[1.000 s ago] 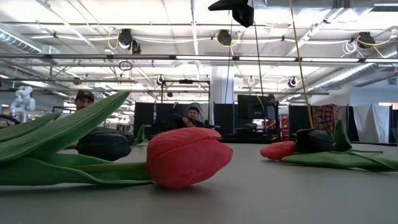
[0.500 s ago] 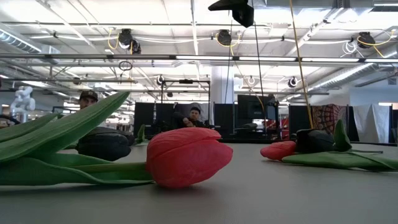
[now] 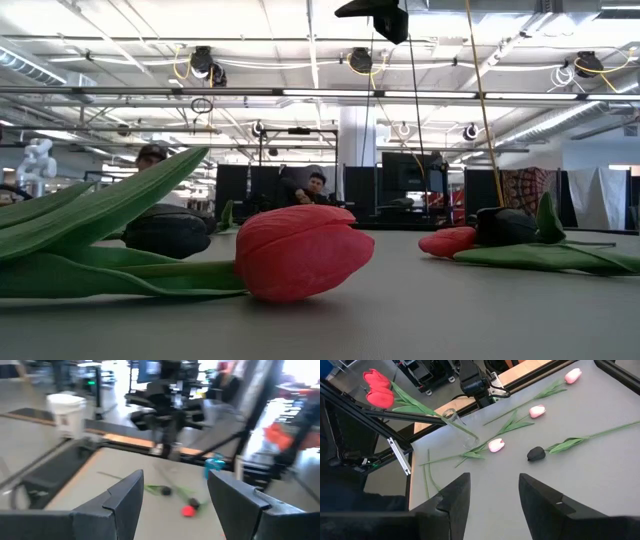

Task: Sort flowers into vase by color
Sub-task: Put the top left black tulip into the right transparent vase

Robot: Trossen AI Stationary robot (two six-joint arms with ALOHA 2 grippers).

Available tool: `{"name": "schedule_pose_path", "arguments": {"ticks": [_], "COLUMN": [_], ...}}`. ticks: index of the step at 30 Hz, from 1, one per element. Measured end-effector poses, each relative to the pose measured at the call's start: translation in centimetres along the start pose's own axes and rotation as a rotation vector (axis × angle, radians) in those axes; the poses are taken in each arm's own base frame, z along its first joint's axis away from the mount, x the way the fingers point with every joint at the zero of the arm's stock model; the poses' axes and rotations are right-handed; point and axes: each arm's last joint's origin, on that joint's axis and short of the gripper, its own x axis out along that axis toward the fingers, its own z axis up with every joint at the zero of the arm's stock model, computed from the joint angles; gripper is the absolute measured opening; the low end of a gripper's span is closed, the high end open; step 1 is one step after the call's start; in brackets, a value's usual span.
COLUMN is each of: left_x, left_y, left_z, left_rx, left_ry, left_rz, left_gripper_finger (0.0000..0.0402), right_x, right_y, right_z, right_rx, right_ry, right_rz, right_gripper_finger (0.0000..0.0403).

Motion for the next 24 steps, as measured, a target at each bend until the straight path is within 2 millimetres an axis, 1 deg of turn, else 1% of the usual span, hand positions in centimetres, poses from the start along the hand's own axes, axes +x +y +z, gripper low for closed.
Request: {"name": "schedule_pose_path", "arguments": {"ticks": [3, 11, 16, 24], "left_x": [0.7, 2.4, 3.6, 6.2], "left_y": [0.1, 0.1, 0.2, 1.0], "left_z": [0.0, -0.2, -0.3, -0.7], "left_rx": [-0.021, -0.106, -0.086, 0.022], "left_ry": [0.008, 0.033, 0.058, 0.143], "left_rz": [0.073, 0.191, 0.26, 0.351], "left_gripper_finger": [0.0225, 0.0225, 0.0225, 0.0225], "right_x": [0.0, 0.0, 0.0, 0.0], "right_y": [0.0, 0.0, 0.0, 0.0], "right_z": [0.0, 0.0, 0.0, 0.0], "right_rx": [0.0, 0.0, 0.0, 0.0], "right_ry": [0.0, 0.0, 0.0, 0.0], "right_rz": [0.0, 0.0, 0.0, 0.0], "right_gripper_finger": [0.016, 0.016, 0.016, 0.016]}}
